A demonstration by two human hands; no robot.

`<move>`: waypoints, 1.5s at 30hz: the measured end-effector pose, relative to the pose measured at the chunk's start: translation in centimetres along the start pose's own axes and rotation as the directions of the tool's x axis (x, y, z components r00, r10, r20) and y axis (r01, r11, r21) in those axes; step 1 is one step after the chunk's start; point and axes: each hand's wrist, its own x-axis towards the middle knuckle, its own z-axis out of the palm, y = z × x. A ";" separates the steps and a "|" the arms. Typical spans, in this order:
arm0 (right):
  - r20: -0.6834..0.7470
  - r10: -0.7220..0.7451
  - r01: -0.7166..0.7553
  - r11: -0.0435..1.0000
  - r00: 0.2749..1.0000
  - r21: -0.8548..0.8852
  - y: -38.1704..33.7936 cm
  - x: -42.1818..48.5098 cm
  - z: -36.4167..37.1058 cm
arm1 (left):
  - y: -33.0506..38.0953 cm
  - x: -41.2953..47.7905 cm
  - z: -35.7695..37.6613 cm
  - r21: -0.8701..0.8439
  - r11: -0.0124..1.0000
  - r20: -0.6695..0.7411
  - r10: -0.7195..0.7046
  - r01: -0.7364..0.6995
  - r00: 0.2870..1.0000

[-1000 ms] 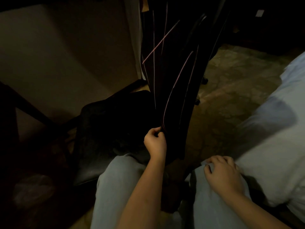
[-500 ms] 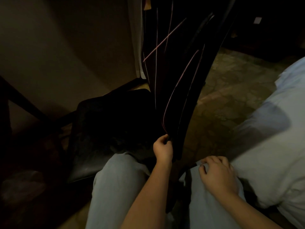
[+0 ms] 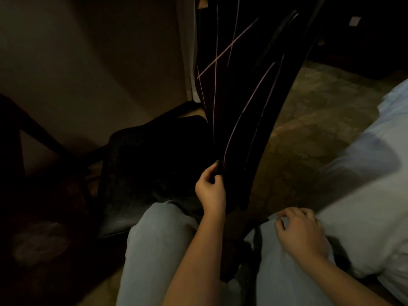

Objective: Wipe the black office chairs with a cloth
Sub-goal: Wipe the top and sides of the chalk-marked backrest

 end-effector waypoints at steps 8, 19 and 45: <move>-0.013 0.013 -0.013 0.999 1.000 -0.030 0.2 0.6 0.7 | -3.4 0.4 2.4 0.005 0.996 -0.040 -0.091 0.092 0.995; -0.034 0.011 -0.013 0.998 0.999 -0.060 0.3 0.8 1.1 | -7.2 -0.9 3.3 0.312 0.945 0.078 0.076 -0.096 0.994; 0.067 0.015 -0.010 0.996 0.998 -0.084 -0.4 0.2 -0.6 | -9.9 -2.4 2.4 0.559 0.827 0.242 -0.231 0.059 0.942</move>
